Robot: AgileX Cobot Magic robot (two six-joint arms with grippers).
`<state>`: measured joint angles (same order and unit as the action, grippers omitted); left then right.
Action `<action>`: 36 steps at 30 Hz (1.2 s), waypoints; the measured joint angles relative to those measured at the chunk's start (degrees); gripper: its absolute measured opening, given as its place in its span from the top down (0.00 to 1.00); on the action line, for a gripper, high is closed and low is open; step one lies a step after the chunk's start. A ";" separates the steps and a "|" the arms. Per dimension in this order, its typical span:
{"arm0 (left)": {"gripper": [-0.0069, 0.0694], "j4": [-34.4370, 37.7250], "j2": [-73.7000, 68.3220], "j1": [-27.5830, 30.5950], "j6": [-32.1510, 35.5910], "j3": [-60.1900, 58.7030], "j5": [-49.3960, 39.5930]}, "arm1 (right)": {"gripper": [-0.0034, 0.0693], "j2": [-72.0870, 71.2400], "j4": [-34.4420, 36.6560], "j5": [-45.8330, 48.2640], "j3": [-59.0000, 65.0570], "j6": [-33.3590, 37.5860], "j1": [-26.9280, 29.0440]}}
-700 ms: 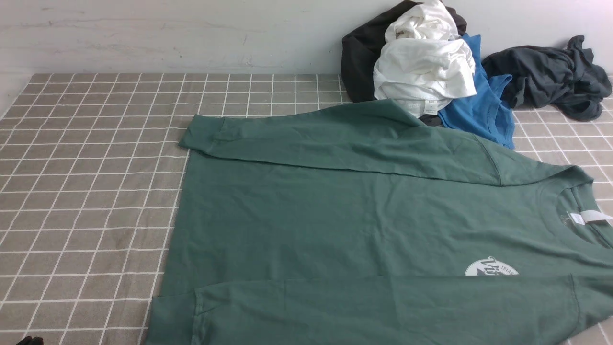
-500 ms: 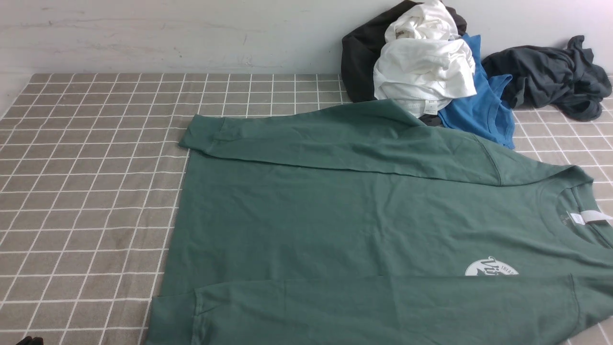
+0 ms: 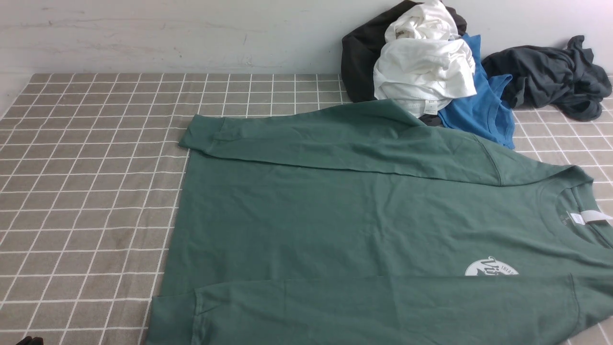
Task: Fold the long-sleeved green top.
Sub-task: Use the left arm to clamp the cuff closest to it
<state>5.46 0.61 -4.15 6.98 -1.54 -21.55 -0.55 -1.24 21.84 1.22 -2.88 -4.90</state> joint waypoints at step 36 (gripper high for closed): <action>0.92 1.44 -1.72 0.00 -21.70 8.24 33.02 | 0.97 0.19 -10.06 -42.50 -2.47 -7.08 0.00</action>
<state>6.90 -1.10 -4.15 -14.72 6.70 11.47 -0.37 -11.30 -20.66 -1.26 -9.95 -4.90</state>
